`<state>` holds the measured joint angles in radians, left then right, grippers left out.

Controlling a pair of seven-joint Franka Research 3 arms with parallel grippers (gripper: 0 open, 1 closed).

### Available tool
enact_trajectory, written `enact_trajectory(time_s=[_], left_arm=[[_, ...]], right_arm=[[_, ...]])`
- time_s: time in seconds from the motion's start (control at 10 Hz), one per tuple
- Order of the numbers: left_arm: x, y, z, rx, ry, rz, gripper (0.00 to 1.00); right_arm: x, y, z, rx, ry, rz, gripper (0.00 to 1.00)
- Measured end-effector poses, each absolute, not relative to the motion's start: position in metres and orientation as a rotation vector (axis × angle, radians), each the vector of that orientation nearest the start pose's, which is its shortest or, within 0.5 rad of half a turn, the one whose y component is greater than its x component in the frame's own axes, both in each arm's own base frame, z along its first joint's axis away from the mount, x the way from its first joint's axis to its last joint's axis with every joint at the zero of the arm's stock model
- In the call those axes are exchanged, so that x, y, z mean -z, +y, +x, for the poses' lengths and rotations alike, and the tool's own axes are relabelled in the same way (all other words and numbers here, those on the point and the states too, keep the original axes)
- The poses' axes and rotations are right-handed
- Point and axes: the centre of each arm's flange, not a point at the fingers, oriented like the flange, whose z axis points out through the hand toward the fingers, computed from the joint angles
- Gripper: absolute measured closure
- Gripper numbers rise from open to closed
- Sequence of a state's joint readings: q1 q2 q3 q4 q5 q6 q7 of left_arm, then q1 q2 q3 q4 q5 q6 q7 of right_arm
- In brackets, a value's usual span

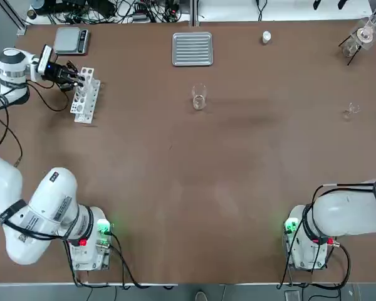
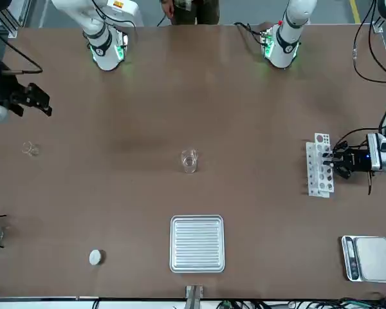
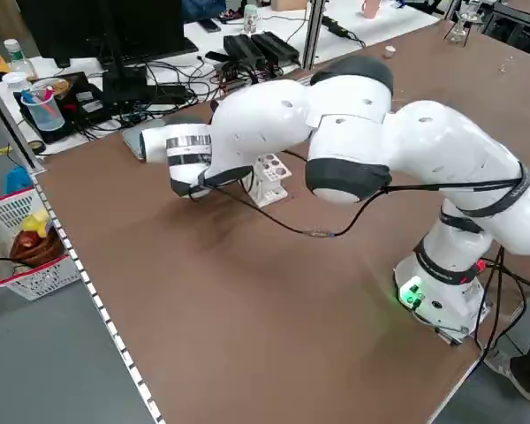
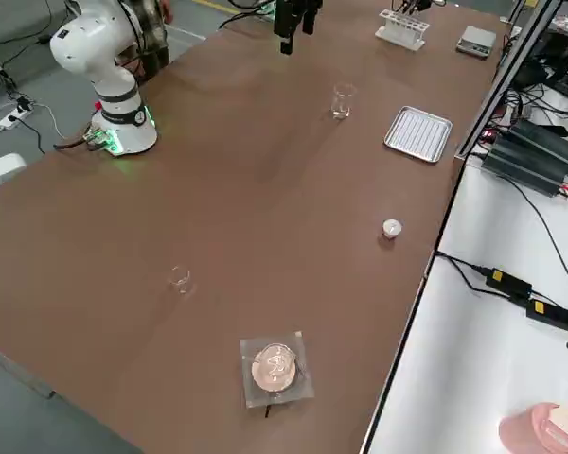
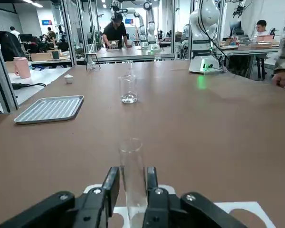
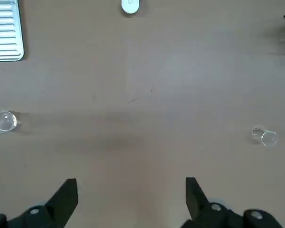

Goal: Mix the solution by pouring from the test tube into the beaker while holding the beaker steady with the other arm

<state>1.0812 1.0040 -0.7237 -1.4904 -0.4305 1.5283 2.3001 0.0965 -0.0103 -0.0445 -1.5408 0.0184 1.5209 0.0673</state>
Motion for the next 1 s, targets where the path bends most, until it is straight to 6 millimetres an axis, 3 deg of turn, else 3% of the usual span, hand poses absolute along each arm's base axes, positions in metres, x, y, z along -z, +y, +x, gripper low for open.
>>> enact_trajectory(time_s=[0.1,0.5,0.8,1.0], left_arm=[[-0.201,0.245,0.585,-1.019,-1.547,1.262,0.63],[-0.282,0.254,0.591,-0.980,-1.690,1.297,0.04],[-0.337,0.257,0.589,-0.905,-1.731,1.377,0.00],[-0.402,0.248,0.588,-0.792,-1.730,1.535,0.00]], right_arm=[[-0.640,0.030,0.546,-0.013,0.022,-3.123,0.00],[-0.633,0.031,0.549,0.001,0.021,-3.123,0.00],[-0.630,0.032,0.549,-0.004,0.020,-3.123,0.00],[-0.630,0.032,0.549,-0.009,0.021,-3.123,0.00]])
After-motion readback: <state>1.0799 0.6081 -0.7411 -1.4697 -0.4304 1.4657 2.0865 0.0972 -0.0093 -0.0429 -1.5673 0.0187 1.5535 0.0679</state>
